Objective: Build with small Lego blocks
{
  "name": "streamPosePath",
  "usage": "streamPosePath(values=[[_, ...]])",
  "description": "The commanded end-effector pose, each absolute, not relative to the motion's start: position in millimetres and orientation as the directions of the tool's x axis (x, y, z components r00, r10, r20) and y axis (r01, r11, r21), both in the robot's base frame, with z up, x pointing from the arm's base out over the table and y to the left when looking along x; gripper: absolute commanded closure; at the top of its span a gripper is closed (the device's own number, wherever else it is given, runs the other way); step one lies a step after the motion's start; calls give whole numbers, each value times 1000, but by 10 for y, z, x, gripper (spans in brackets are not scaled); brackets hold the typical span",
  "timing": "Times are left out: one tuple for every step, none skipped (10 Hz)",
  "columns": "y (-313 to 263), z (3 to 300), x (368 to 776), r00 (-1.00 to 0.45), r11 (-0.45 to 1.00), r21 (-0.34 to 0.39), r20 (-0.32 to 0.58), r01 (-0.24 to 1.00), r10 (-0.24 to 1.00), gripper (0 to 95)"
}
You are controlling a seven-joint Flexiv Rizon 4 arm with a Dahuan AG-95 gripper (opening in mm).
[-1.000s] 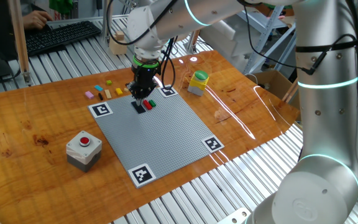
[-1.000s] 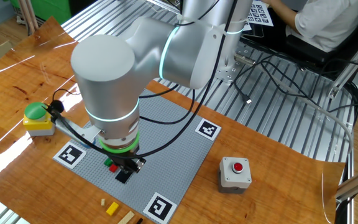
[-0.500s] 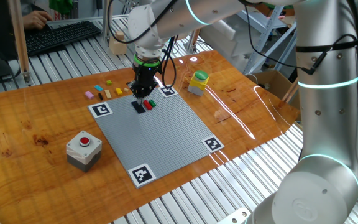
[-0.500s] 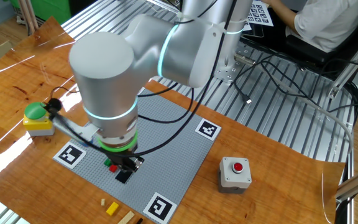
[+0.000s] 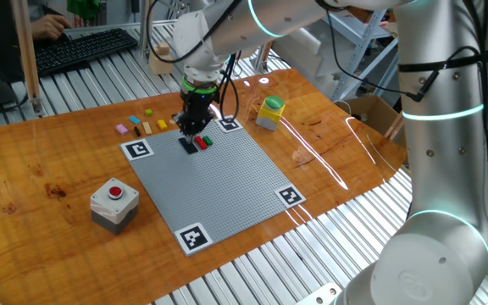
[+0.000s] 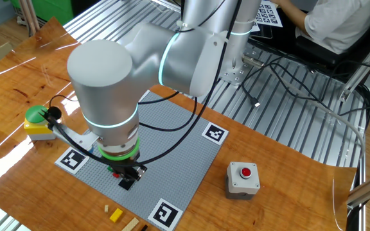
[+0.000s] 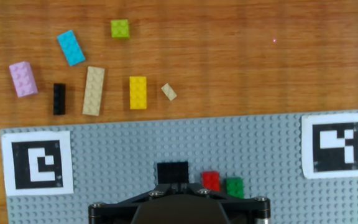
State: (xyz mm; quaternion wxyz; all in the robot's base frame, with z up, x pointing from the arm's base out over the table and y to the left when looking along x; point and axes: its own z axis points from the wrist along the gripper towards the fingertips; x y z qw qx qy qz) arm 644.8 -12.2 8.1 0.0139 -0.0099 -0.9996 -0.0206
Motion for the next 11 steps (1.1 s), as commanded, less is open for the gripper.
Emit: streamPosePath(values=[[-103,154,6449,-998,999,30,57,26,25,950],[-97,239,6455,-997,999,26,70,26,24,950],[-96,283,6449,-997,999,28,75,27,25,950],[-95,288,6448,-997,999,27,75,28,26,950],[-95,290,6448,-997,999,27,75,30,28,950],[-92,296,6469,-997,999,30,74,39,37,950],[-85,308,6508,-997,998,32,71,46,43,950],[-77,327,6575,-997,998,34,66,48,46,950],[-69,355,6666,-998,999,33,57,42,40,760],[-68,362,6691,-998,999,32,56,38,37,760],[-63,390,6800,-998,999,31,55,23,21,760]])
